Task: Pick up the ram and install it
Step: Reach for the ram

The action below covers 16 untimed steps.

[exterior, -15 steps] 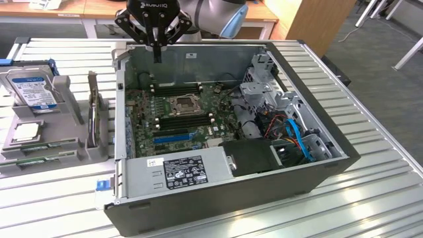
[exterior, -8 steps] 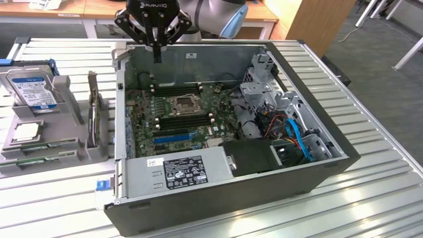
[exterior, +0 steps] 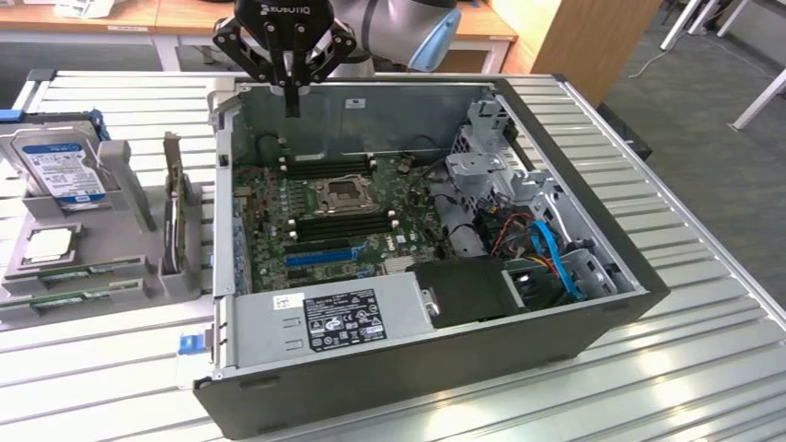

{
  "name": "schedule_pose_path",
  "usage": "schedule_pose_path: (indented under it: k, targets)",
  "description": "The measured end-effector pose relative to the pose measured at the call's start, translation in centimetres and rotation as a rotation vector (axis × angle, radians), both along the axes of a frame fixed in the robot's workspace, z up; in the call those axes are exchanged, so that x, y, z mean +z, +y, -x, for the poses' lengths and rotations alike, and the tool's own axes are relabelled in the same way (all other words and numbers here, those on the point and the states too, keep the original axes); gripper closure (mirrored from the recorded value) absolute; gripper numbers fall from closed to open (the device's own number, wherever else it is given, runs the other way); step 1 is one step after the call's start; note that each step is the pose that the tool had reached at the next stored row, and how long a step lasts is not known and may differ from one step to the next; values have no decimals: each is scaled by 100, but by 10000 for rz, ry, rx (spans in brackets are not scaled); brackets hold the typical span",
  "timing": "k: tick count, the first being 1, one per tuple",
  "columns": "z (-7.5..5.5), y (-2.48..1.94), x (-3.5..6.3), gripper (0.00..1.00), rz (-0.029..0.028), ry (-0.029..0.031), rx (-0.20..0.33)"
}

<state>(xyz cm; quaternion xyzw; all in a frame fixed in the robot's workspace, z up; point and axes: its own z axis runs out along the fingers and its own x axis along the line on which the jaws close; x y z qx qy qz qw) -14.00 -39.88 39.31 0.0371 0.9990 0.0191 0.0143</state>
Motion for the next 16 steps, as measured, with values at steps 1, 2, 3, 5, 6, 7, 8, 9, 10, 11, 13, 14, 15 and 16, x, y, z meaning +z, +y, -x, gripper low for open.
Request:
schedule_pose_path:
  k: [1, 2, 3, 5, 6, 7, 8, 9, 10, 11, 13, 14, 15, 16]
  targets:
    - [0, 0, 0, 90, 3, 0, 0]
    - [0, 0, 0, 90, 6, 0, 0]
    - [0, 0, 0, 90, 10, 0, 0]
    - [0, 0, 0, 90, 15, 0, 0]
    - [0, 0, 0, 90, 18, 0, 0]
    - [0, 0, 0, 90, 22, 0, 0]
    - [6, 0, 0, 90, 24, -2, -3]
    - [19, 1, 0, 90, 23, -7, -3]
    - [36, 1, -1, 90, 23, -17, -1]
    - [48, 0, -1, 90, 22, -19, -1]
    - [75, 0, -1, 90, 23, -24, 0]
    - [87, 0, -1, 90, 23, -26, 0]
    - [104, 0, -1, 90, 23, -26, 0]
    - [120, 0, -1, 90, 23, -27, 0]
